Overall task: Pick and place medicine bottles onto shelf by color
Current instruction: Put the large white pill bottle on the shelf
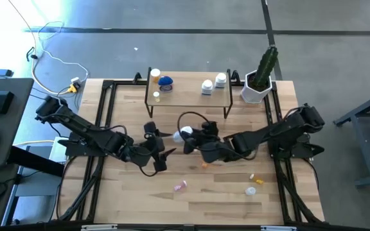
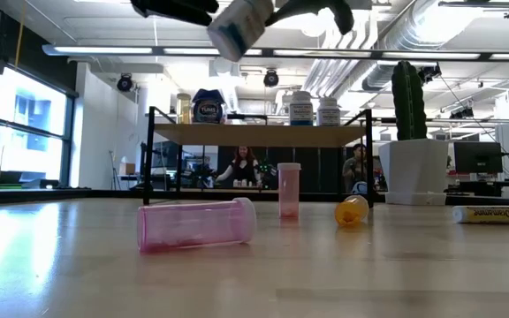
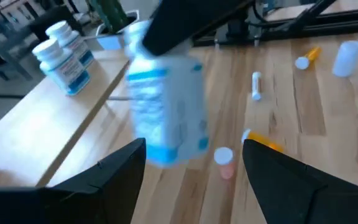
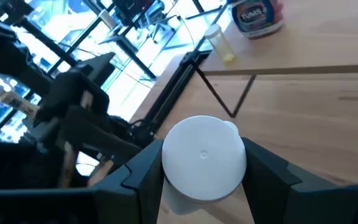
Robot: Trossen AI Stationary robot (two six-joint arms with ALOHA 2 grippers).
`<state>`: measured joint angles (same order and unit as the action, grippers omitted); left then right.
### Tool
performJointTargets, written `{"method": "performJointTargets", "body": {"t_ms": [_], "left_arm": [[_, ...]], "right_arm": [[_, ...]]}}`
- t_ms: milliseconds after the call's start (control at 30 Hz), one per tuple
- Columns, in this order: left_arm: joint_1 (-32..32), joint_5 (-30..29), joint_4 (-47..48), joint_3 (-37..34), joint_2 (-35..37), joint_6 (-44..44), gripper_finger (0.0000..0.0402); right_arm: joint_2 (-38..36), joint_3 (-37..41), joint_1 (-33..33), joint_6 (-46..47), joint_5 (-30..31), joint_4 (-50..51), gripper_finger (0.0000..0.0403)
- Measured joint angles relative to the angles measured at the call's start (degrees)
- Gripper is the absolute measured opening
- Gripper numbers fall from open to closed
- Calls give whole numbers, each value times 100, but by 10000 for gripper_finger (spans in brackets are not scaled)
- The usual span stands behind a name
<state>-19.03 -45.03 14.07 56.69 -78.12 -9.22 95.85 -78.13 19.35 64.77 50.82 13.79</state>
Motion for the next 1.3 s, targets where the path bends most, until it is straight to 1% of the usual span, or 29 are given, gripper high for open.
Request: {"method": "performJointTargets", "body": {"t_ms": [100, 267, 333, 433, 667, 800, 1033, 1133, 1300], "left_arm": [[0, -259, -56, -2, -94, 163, 257], [-2, -787, -84, -2, -188, 195, 257], [1, -871, -97, -2, -187, 196, 257], [72, -826, -58, -2, -187, 198, 257], [201, -909, -66, -2, -187, 195, 252], [219, -935, -57, -2, -187, 195, 230], [221, -899, -16, -2, -187, 285, 178], [223, -897, -16, -2, -187, 332, 169], [214, -850, -17, -2, -187, 344, 167]], "right_arm": [[248, -295, -65, 191, 31, 122, 167], [574, -641, -98, 534, 130, 179, 167], [662, -741, -98, 692, 116, 146, 167], [669, -837, -82, 746, 7, 126, 167], [647, -1086, -8, 678, 142, 174, 167], [658, -1083, -19, 732, 160, 321, 167], [658, -1083, -62, 718, 130, 416, 167], [658, -1083, -64, 588, 114, 412, 167], [658, -1080, -60, 380, 84, 414, 176]]}}
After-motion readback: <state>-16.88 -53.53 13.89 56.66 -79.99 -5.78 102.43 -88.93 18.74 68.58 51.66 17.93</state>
